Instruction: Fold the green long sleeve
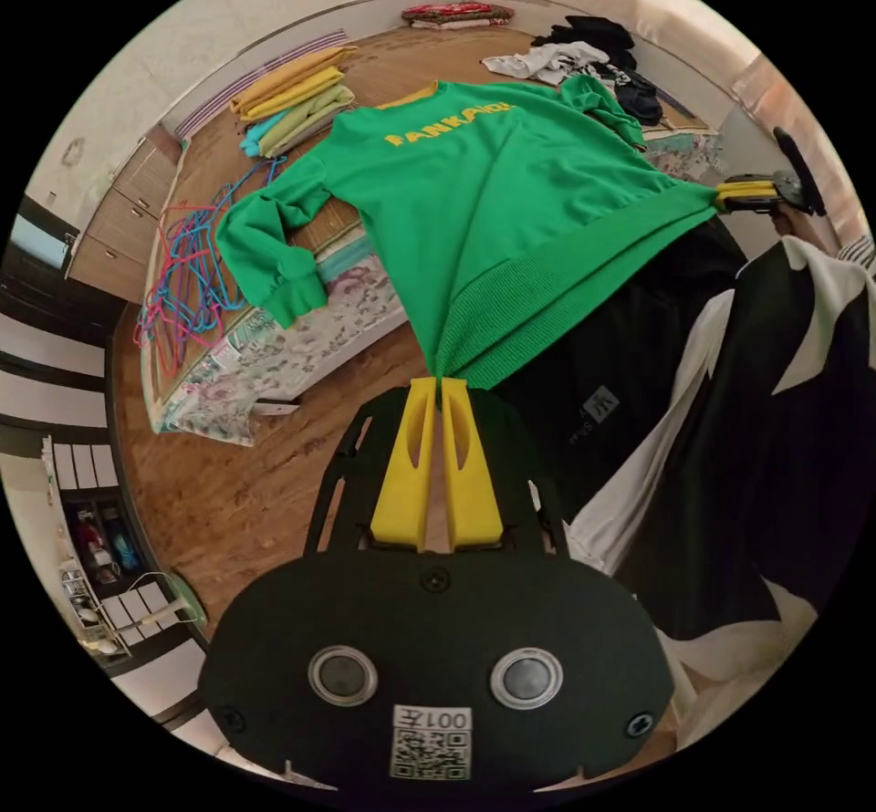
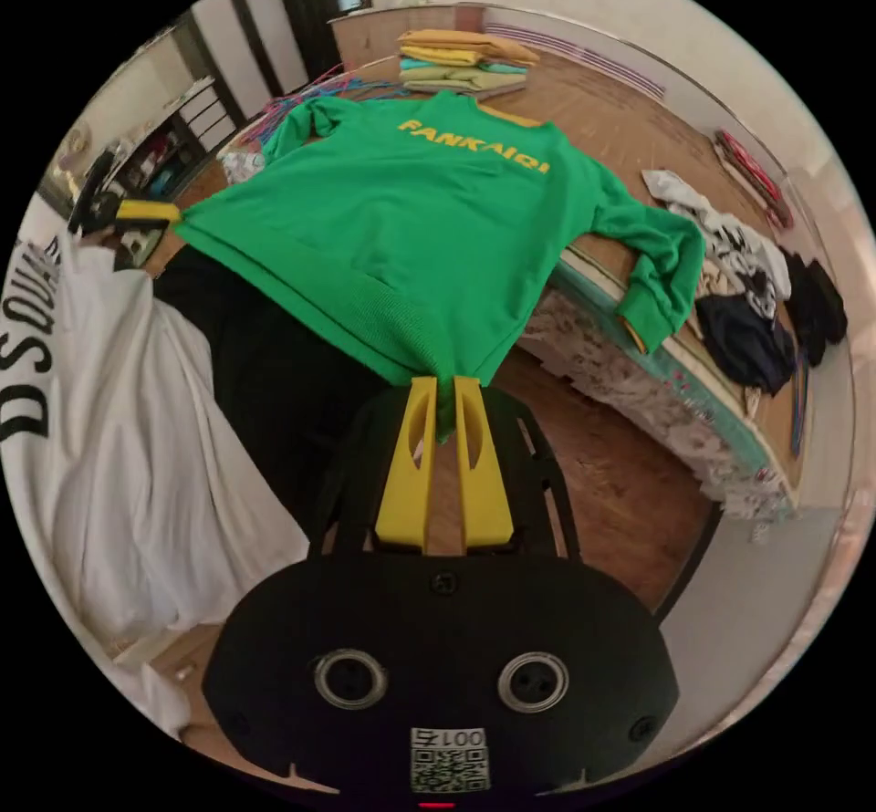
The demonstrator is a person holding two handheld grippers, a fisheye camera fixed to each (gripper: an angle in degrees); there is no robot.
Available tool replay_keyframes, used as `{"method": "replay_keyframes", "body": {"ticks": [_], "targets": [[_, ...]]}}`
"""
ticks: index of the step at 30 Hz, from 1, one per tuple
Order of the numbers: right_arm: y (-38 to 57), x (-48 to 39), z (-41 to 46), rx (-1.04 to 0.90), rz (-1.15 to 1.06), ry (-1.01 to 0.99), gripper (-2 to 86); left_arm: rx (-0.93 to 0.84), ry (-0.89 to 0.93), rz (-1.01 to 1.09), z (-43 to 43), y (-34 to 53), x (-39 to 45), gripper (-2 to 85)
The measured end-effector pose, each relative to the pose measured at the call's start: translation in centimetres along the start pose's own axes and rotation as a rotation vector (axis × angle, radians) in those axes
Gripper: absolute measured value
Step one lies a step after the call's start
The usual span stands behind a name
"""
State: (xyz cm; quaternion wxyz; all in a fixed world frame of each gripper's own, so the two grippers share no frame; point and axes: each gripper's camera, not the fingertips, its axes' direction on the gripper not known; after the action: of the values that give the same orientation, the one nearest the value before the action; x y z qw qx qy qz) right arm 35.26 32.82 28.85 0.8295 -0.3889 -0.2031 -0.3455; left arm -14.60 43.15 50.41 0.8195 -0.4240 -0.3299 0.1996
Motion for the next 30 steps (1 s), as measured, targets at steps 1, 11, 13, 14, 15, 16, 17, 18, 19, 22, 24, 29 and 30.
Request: {"method": "replay_keyframes", "body": {"ticks": [1, 11, 13, 14, 15, 16, 17, 18, 19, 22, 24, 29, 30], "targets": [[0.6, 0.3, 1.1, 0.019, 0.031, -0.017, 4.4, 0.010, -0.023, 0.003, 0.4, 0.3, 0.1, -1.0], [0.7, 3.2, 2.8, 0.111, 0.040, 0.047, 2.7, 0.249, -0.163, -0.028, -4.7, -2.0, -4.1, -1.0], [0.9, 4.4, -0.7, 0.235, 0.039, 0.062, 2.2, 0.363, -0.163, -0.036, -7.3, -1.8, -5.4, -1.0], [1.0, 4.7, -1.5, 0.268, 0.042, 0.063, 2.2, 0.387, -0.167, -0.036, -7.9, -1.7, -5.6, -1.0], [1.4, 5.3, -3.2, 0.336, 0.054, 0.066, 2.0, 0.429, -0.178, -0.033, -8.7, -1.3, -6.0, -1.0], [2.0, 5.9, -4.6, 0.395, 0.071, 0.068, 1.9, 0.452, -0.199, -0.028, -9.3, -1.0, -6.4, -1.0], [2.4, 6.3, -5.2, 0.424, 0.073, 0.056, 1.8, 0.454, -0.208, -0.024, -9.5, -0.8, -6.5, -1.0], [3.1, 7.0, -6.2, 0.468, 0.068, -0.001, 1.7, 0.456, -0.204, -0.015, -9.6, -0.4, -6.9, -1.0], [3.6, 7.7, -6.5, 0.490, 0.065, -0.052, 1.6, 0.466, -0.173, -0.015, -9.5, 0.0, -7.3, -1.0], [4.3, 8.3, -6.0, 0.400, 0.002, -0.065, 1.4, 0.429, -0.092, 0.054, -8.9, 0.8, -7.3, -1.0], [4.6, 8.8, -5.2, 0.312, -0.036, -0.098, 1.4, 0.351, -0.044, 0.102, -7.9, 1.0, -7.2, -1.0], [5.4, 11.6, -0.8, 0.149, -0.018, -0.241, 1.6, 0.194, 0.169, 0.172, -3.5, 0.5, -7.7, -1.0], [5.4, 12.1, 0.6, 0.117, -0.015, -0.271, 1.7, 0.141, 0.198, 0.182, -2.1, 0.0, -7.8, -1.0]]}}
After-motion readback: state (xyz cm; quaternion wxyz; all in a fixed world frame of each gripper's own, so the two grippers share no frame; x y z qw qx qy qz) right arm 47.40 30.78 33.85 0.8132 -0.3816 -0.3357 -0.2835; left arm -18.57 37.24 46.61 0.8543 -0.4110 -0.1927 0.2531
